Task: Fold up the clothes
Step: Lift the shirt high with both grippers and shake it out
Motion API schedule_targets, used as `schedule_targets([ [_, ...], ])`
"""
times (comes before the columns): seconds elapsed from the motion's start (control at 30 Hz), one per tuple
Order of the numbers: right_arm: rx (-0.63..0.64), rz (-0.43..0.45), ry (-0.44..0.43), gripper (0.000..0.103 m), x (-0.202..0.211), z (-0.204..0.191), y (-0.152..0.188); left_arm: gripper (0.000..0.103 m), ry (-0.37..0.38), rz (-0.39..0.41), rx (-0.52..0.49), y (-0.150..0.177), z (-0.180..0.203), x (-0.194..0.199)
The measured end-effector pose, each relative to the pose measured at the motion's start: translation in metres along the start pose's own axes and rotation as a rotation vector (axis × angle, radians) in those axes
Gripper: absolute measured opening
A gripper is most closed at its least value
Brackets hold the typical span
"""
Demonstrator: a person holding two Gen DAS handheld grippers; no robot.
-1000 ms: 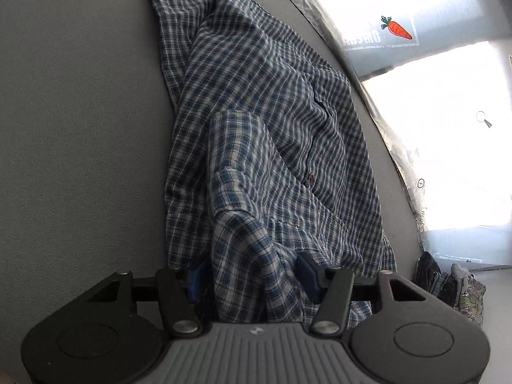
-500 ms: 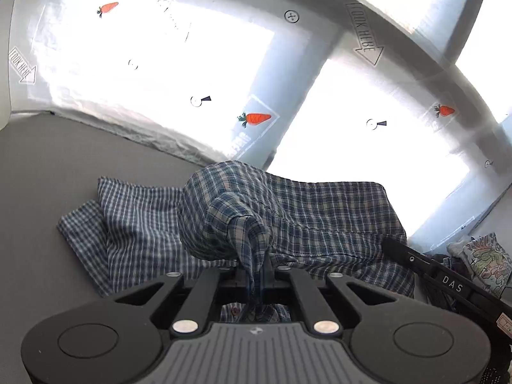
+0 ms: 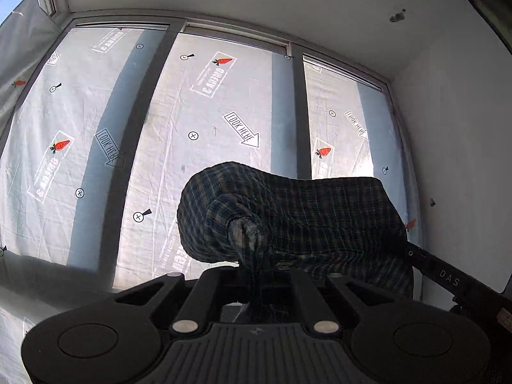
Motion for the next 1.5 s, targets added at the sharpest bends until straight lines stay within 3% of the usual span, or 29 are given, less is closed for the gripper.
schedule_targets([
  [0.1,0.026,0.087,-0.053,0.006,0.014,-0.024,-0.045,0.004,-0.018,0.110,-0.015,-0.054,0.003,0.024],
  [0.2,0.034,0.141,-0.090,0.006,0.028,-0.044,-0.077,0.004,-0.001,0.169,0.013,-0.091,0.005,0.046],
  [0.37,0.047,0.191,-0.131,0.006,0.054,-0.065,-0.111,0.004,0.050,0.227,0.052,-0.126,0.010,0.076],
  [0.53,0.053,0.174,-0.101,0.006,0.064,-0.069,-0.114,0.004,0.111,0.224,0.099,-0.124,0.015,0.082],
  [0.7,0.016,0.032,-0.037,0.006,0.041,-0.050,-0.067,0.004,0.136,0.112,0.170,-0.088,0.010,0.064],
  [0.83,-0.017,-0.106,0.027,0.007,0.015,-0.033,-0.018,0.004,0.116,-0.043,0.243,-0.031,-0.014,0.024],
  [0.93,0.005,-0.215,0.083,0.007,-0.018,-0.018,0.039,0.004,0.082,-0.180,0.288,0.024,-0.037,-0.015],
  [1.03,0.051,-0.348,0.148,0.006,-0.061,-0.003,0.120,0.004,0.041,-0.323,0.315,0.087,-0.061,-0.059],
  [1.2,0.126,-0.551,0.245,0.007,-0.132,0.026,0.260,0.004,-0.030,-0.549,0.313,0.220,-0.114,-0.142],
  [1.3,0.105,-0.709,0.300,0.008,-0.168,0.051,0.356,0.006,-0.077,-0.706,0.310,0.320,-0.139,-0.183],
  [1.33,0.103,-0.771,0.321,0.009,-0.176,0.059,0.390,0.012,-0.086,-0.761,0.320,0.354,-0.146,-0.193],
  [1.37,0.117,-0.840,0.347,0.011,-0.178,0.067,0.427,0.023,-0.099,-0.834,0.345,0.394,-0.152,-0.199],
  [1.4,0.118,-0.905,0.370,0.019,-0.177,0.074,0.459,0.025,-0.116,-0.886,0.363,0.421,-0.158,-0.201],
  [1.43,0.095,-0.957,0.387,0.025,-0.170,0.079,0.481,0.028,-0.131,-0.915,0.377,0.442,-0.162,-0.196],
  [1.5,0.056,-1.023,0.402,0.045,-0.151,0.086,0.505,0.036,-0.157,-0.962,0.405,0.481,-0.170,-0.179],
])
Point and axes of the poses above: each gripper's, at about its wrist camera, not at the fingertips, and x roughly against the way its jaws point, z to its right, y to its underside, the point moved 5 cm from there along -x, roughly the way its jaws point, and after that the axes turned 14 degrees about -x, right-handed, at the moved point
